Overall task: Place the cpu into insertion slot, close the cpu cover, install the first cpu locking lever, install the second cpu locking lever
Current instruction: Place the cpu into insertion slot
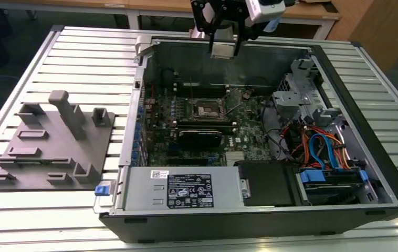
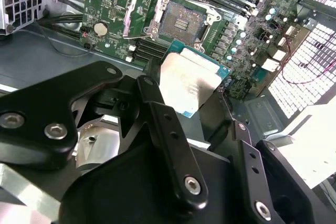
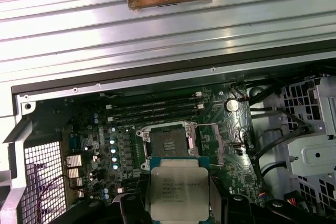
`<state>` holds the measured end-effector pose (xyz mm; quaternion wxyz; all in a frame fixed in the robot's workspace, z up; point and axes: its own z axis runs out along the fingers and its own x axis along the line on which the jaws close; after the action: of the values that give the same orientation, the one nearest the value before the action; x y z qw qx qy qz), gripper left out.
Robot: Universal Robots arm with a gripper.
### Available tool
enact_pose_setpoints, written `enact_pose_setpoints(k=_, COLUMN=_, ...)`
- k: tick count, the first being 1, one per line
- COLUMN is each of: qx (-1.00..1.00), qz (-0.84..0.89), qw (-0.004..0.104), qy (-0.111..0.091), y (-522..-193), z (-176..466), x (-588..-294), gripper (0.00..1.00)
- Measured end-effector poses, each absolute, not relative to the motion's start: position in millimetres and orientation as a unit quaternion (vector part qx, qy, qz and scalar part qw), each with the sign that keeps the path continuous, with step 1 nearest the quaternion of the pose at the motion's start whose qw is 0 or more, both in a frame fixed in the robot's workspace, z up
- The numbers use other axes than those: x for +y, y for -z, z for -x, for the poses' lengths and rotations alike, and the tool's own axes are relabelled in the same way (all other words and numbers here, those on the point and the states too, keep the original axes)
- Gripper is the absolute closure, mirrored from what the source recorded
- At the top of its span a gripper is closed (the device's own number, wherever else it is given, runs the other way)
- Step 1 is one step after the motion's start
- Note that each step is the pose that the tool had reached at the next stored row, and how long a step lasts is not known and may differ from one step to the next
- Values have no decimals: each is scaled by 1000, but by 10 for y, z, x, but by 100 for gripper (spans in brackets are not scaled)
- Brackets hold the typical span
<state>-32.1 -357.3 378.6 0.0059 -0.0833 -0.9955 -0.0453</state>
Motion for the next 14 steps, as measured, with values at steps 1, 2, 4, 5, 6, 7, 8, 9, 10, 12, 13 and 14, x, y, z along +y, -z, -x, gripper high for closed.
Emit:
enact_pose_setpoints(k=1, qx=-995, qz=83, qw=6, qy=45, y=-3786, z=321, x=-3573, gripper=46)
enact_pose_setpoints(k=2, qx=-995, qz=83, qw=6, qy=45, y=-3786, z=321, x=-3573, gripper=46)
enact_pose_setpoints(k=4, qx=-995, qz=83, qw=6, qy=45, y=-3786, z=321, x=-3573, gripper=46)
enact_pose_setpoints(k=5, qx=-995, qz=83, qw=6, qy=45, y=-3786, z=321, x=-3573, gripper=46)
enact_pose_setpoints(k=6, qx=-995, qz=83, qw=6, qy=45, y=-3786, z=321, x=-3573, gripper=46)
enact_pose_setpoints(k=7, qx=-995, qz=83, qw=6, qy=45, y=-3786, z=321, x=-3573, gripper=46)
enact_pose_setpoints(k=8, qx=-995, qz=83, qw=6, qy=45, y=-3786, z=321, x=-3573, gripper=46)
enact_pose_setpoints(k=9, qx=-995, qz=84, qw=6, qy=45, y=-3786, z=321, x=-3573, gripper=46)
enact_pose_setpoints(k=10, qx=-995, qz=84, qw=6, qy=45, y=-3786, z=321, x=-3573, gripper=46)
enact_pose_setpoints(k=12, qx=-995, qz=85, qw=6, qy=45, y=-3786, z=321, x=-3573, gripper=46)
enact_pose_setpoints(k=13, qx=-995, qz=87, qw=6, qy=45, y=-3786, z=321, x=-3573, gripper=46)
enact_pose_setpoints(k=14, qx=-995, qz=89, qw=6, qy=45, y=-3786, z=321, x=-3573, gripper=46)
